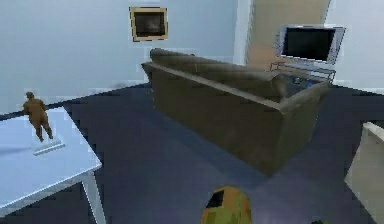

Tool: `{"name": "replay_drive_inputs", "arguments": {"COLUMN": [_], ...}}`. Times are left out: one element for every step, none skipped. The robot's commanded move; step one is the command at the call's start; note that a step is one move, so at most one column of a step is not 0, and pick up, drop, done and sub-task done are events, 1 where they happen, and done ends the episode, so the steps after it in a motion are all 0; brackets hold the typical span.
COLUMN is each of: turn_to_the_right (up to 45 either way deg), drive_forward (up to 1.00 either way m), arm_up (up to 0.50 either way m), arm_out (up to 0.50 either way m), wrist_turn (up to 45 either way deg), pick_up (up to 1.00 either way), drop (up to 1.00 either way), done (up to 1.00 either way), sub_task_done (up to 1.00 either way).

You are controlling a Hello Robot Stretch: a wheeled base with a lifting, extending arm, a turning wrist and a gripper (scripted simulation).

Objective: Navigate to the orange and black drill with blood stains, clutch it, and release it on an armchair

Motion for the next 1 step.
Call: {"name": "replay_drive_inputs", "arguments": {"turn_to_the_right": [0.0], "drive_forward": [1.0], "arm_up": [0.0], "arm_out": [0.0], "wrist_turn": [0.0], "pick_up": [0.0], "drop": [0.0], "done": [0.0], "sub_task_done": [0.0]}}
